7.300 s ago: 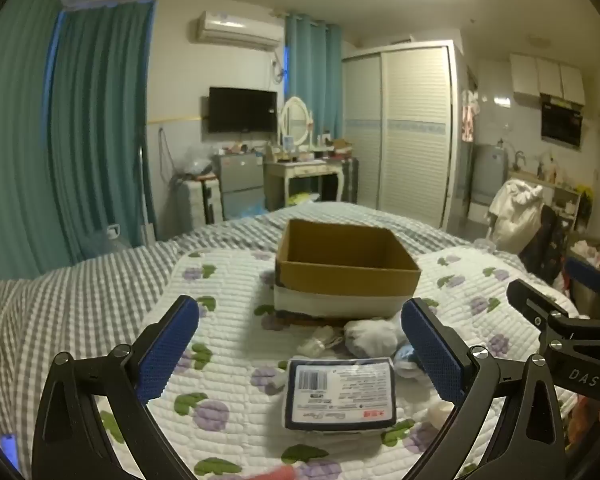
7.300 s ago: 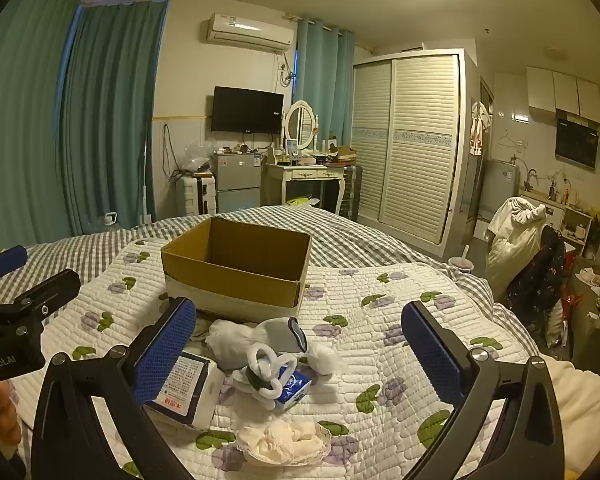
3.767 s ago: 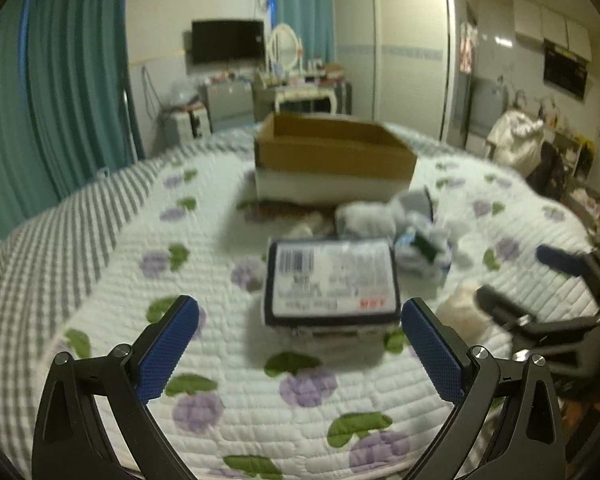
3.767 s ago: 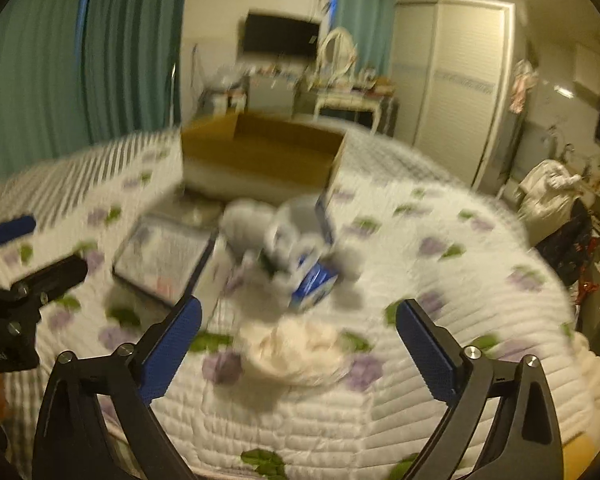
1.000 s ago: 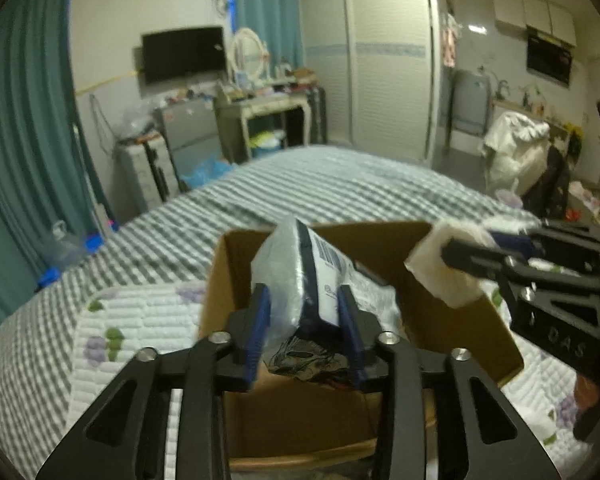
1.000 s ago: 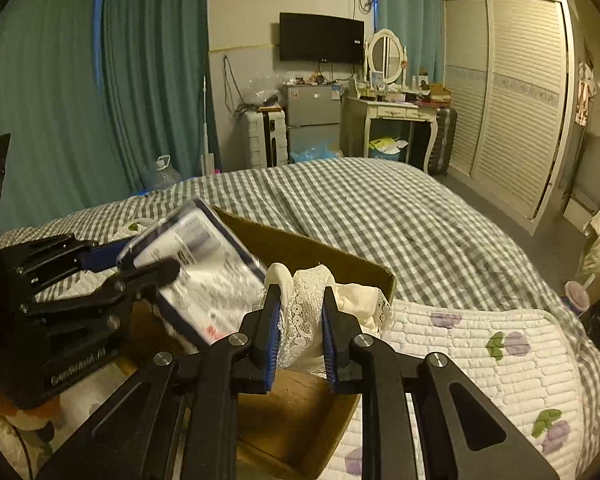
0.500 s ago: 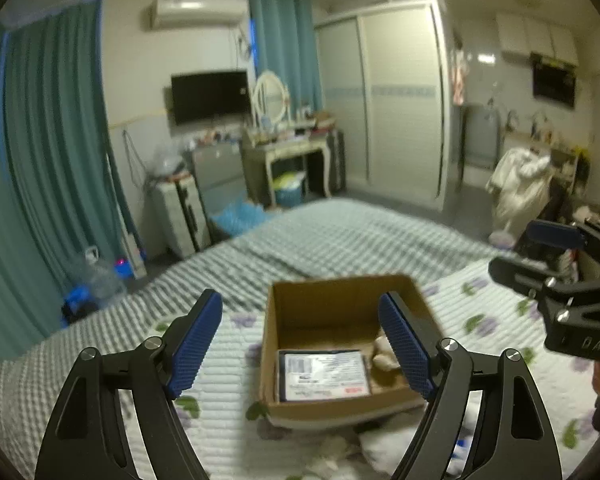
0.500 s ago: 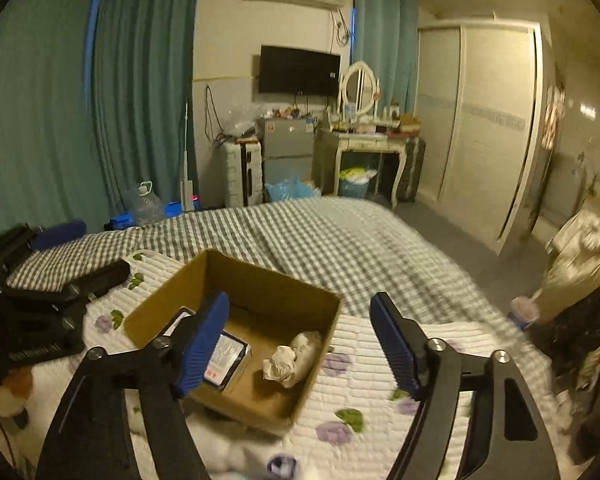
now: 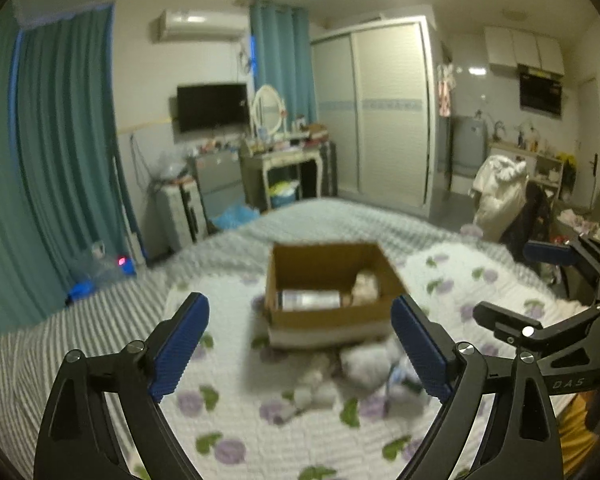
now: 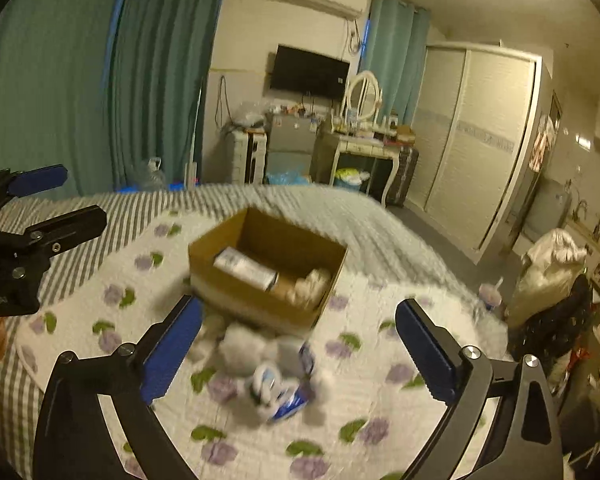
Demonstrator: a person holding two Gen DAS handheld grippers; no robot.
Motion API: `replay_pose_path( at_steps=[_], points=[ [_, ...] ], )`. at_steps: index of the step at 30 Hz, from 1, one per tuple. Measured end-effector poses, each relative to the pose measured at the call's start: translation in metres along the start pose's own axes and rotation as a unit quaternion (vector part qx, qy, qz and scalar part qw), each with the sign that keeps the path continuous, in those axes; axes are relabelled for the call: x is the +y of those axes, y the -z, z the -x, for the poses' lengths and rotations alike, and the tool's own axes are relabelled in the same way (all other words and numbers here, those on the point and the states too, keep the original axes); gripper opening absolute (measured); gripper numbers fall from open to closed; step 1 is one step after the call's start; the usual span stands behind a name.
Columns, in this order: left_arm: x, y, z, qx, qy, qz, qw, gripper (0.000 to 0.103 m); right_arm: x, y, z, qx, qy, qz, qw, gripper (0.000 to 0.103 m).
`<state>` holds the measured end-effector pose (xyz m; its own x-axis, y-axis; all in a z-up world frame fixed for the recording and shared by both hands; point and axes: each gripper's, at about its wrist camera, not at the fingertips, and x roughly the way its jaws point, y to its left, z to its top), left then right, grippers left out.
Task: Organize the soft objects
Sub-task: 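Grasp the white towel swan with the right gripper while the left grasps the white plastic piece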
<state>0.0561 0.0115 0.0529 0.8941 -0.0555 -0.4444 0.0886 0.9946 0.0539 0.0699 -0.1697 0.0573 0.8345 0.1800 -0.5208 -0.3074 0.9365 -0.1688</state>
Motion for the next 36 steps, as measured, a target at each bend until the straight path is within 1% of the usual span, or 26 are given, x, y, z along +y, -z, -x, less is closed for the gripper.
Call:
replay_pose_path(
  at_steps=[1, 2, 3, 5, 7, 10, 12, 13, 15, 17, 18, 19, 20, 22, 23, 24, 27, 29, 31, 32, 34, 36],
  points=[
    [0.000, 0.008, -0.003, 0.012, -0.004, 0.004, 0.9999, 0.094, 0.006, 0.009, -0.007, 0.009, -0.007, -0.003, 1.000, 0.098],
    [0.003, 0.021, -0.012, 0.029, 0.001, 0.017, 0.9994, 0.094, 0.010, 0.019, -0.016, 0.019, -0.010, -0.006, 1.000, 0.098],
    [0.004, 0.030, -0.017, 0.037, 0.005, 0.026, 0.9990, 0.094, 0.012, 0.026, -0.024, 0.026, -0.011, -0.006, 1.000, 0.098],
    [0.004, 0.049, -0.025, 0.043, -0.003, 0.032, 0.9985, 0.094, 0.021, 0.044, -0.043, 0.043, 0.000, 0.001, 0.999, 0.098],
    [0.005, 0.060, -0.034, 0.056, -0.006, 0.040, 0.9976, 0.094, 0.027, 0.059, -0.060, 0.056, 0.006, 0.008, 0.998, 0.098],
    [0.010, 0.081, -0.055, 0.087, 0.012, 0.062, 0.9942, 0.094, 0.027, 0.080, -0.088, 0.078, 0.000, -0.010, 0.997, 0.098],
    [0.011, 0.096, -0.070, 0.102, 0.010, 0.057, 0.9931, 0.094, 0.025, 0.094, -0.108, 0.099, -0.008, -0.029, 0.995, 0.098],
    [0.011, 0.103, -0.077, 0.109, 0.007, 0.052, 0.9927, 0.094, 0.024, 0.101, -0.119, 0.111, -0.004, -0.041, 0.993, 0.098],
    [0.011, 0.117, -0.088, 0.121, 0.008, 0.046, 0.9916, 0.093, 0.023, 0.108, -0.133, 0.119, -0.007, -0.050, 0.992, 0.098],
    [0.010, 0.128, -0.103, 0.141, 0.016, 0.047, 0.9888, 0.092, 0.022, 0.116, -0.147, 0.135, -0.010, -0.059, 0.989, 0.098],
    [0.010, 0.133, -0.112, 0.158, 0.022, 0.050, 0.9860, 0.092, 0.022, 0.118, -0.152, 0.142, -0.014, -0.069, 0.987, 0.097],
    [0.009, 0.136, -0.117, 0.168, 0.024, 0.051, 0.9842, 0.092, 0.022, 0.120, -0.156, 0.144, -0.019, -0.078, 0.986, 0.095],
    [0.007, 0.138, -0.121, 0.174, 0.024, 0.049, 0.9833, 0.092, 0.022, 0.121, -0.159, 0.145, -0.024, -0.083, 0.986, 0.090],
    [0.004, 0.140, -0.126, 0.175, 0.026, 0.040, 0.9834, 0.092, 0.025, 0.121, -0.164, 0.142, -0.015, -0.070, 0.987, 0.081],
    [0.001, 0.140, -0.127, 0.174, 0.027, 0.036, 0.9838, 0.092, 0.026, 0.121, -0.165, 0.139, -0.007, -0.062, 0.988, 0.071],
    [-0.001, 0.139, -0.130, 0.172, 0.025, 0.033, 0.9841, 0.092, 0.027, 0.121, -0.166, 0.136, -0.002, -0.057, 0.989, 0.063],
    [-0.003, 0.138, -0.141, 0.178, 0.030, 0.033, 0.9830, 0.092, 0.026, 0.123, -0.167, 0.134, 0.001, -0.054, 0.989, 0.058],
    [-0.003, 0.137, -0.149, 0.177, 0.034, 0.040, 0.9829, 0.091, 0.026, 0.122, -0.164, 0.127, -0.003, -0.053, 0.990, 0.057],
    [-0.003, 0.138, -0.159, 0.181, 0.040, 0.050, 0.9813, 0.089, 0.027, 0.120, -0.161, 0.121, -0.010, -0.052, 0.991, 0.057],
    [-0.003, 0.138, -0.163, 0.186, 0.045, 0.056, 0.9800, 0.086, 0.027, 0.119, -0.160, 0.118, -0.014, -0.052, 0.992, 0.057],
    [-0.001, 0.140, -0.174, 0.195, 0.057, 0.075, 0.9763, 0.086, 0.029, 0.118, -0.159, 0.116, -0.017, -0.050, 0.992, 0.057],
    [-0.002, 0.144, -0.181, 0.201, 0.049, 0.072, 0.9757, 0.086, 0.031, 0.119, -0.160, 0.117, -0.017, -0.047, 0.992, 0.057]
  ],
)
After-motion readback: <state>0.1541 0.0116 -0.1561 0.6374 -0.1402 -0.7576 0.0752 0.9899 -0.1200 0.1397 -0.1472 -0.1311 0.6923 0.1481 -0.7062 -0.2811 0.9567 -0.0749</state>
